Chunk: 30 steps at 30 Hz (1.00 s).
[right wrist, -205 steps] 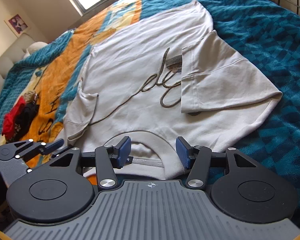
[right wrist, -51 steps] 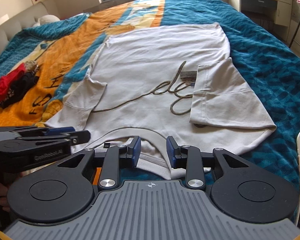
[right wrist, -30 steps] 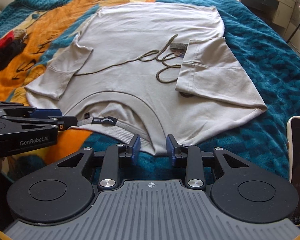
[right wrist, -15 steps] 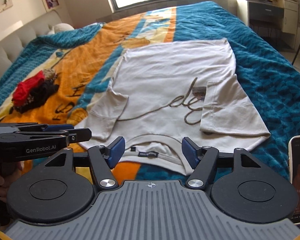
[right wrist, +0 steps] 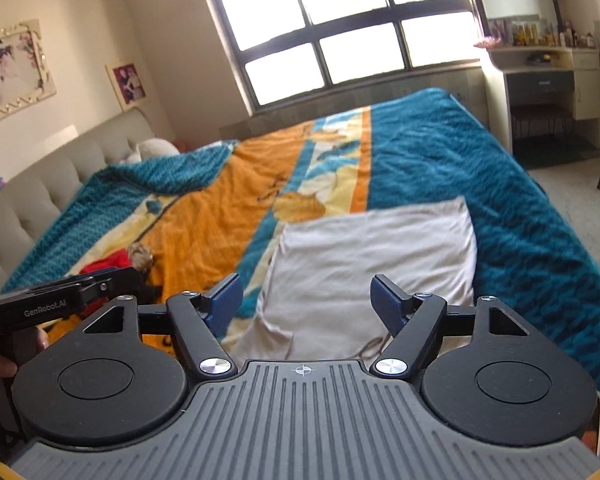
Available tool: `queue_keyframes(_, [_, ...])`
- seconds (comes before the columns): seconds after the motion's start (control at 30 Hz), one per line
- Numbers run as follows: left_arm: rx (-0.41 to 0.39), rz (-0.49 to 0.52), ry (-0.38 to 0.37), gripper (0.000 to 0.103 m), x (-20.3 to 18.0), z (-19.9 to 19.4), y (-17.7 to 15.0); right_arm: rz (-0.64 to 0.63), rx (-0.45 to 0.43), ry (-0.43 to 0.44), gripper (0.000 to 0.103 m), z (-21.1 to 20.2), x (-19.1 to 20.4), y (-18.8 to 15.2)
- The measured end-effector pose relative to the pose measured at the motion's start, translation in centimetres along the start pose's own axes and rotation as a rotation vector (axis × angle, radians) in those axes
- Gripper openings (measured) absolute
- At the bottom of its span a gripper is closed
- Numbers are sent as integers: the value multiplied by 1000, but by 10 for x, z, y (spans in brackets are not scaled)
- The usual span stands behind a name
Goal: Fold clothes
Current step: 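Pull both open tools back and reposition them at the sweatshirt edge, then grasp the sweatshirt edge with both tools and lift it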
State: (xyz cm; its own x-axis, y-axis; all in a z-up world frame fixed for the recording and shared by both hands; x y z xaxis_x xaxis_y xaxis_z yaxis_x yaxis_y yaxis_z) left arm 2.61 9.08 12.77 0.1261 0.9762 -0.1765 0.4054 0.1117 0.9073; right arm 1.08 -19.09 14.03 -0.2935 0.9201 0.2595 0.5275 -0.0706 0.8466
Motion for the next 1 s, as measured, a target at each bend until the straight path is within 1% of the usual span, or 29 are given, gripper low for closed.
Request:
queue_keyframes(0.07, [-32, 24, 41, 52, 8, 12, 13, 8, -23, -20, 77, 10, -9, 17])
queue_keyframes(0.13, [-39, 38, 74, 49, 17, 29, 23, 17, -45, -40, 77, 20, -19, 34])
queue_keyframes(0.2, [-28, 48, 81, 46, 25, 52, 29, 25, -67, -60, 77, 30, -28, 51])
queue_keyframes(0.27, [2, 44, 76, 44, 35, 79, 34, 41, -54, -82, 77, 53, -41, 62])
queue_keyframes(0.3, [17, 39, 73, 37, 41, 94, 36, 50, -46, -93, 75, 65, -48, 67])
queue_keyframes(0.37, [70, -8, 69, 27, 57, 128, 37, 69, -14, -105, 69, 93, -63, 75])
queue_keyframes(0.4, [93, -36, 63, 27, 65, 146, 37, 85, 3, -109, 64, 109, -72, 78])
queue_keyframes(0.43, [113, -66, 56, 27, 73, 163, 36, 102, 21, -112, 61, 125, -82, 81])
queue_keyframes(0.5, [162, -134, 41, 27, 90, 205, 33, 124, 44, -126, 59, 154, -100, 86])
queue_keyframes(0.57, [210, -209, 49, 28, 110, 250, 27, 199, 73, -126, 56, 188, -129, 89])
queue_keyframes(0.6, [235, -250, 51, 31, 120, 271, 22, 236, 88, -125, 56, 206, -144, 91])
queue_keyframes(0.67, [286, -335, 57, 31, 139, 312, 10, 313, 101, -131, 56, 241, -177, 84])
queue_keyframes(0.7, [307, -366, 60, 31, 147, 329, 3, 340, 109, -142, 56, 256, -190, 83])
queue_keyframes(0.8, [355, -443, 101, 31, 169, 380, -17, 436, 143, -194, 55, 306, -238, 73])
queue_keyframes(0.87, [387, -449, 104, 31, 175, 404, -26, 469, 178, -227, 49, 343, -266, 66])
queue_keyframes(0.93, [419, -435, 100, 31, 179, 427, -33, 505, 206, -239, 36, 374, -292, 59])
queue_keyframes(1.0, [449, -398, 92, 30, 181, 446, -37, 528, 219, -238, 35, 398, -313, 53])
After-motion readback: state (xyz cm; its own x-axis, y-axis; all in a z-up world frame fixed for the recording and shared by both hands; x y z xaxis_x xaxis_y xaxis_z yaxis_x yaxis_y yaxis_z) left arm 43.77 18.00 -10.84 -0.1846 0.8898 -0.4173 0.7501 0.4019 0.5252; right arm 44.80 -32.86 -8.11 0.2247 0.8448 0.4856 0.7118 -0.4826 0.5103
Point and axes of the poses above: each gripper's, at about its wrist camera, not at the fingertips, and z roughly the way its jaws point, x to its left, y to its top, the point moved 4 cm from there along z, roughly the way its jaws point, and after that the axes turned 3 degrees about -z, right-handed, at the moved point
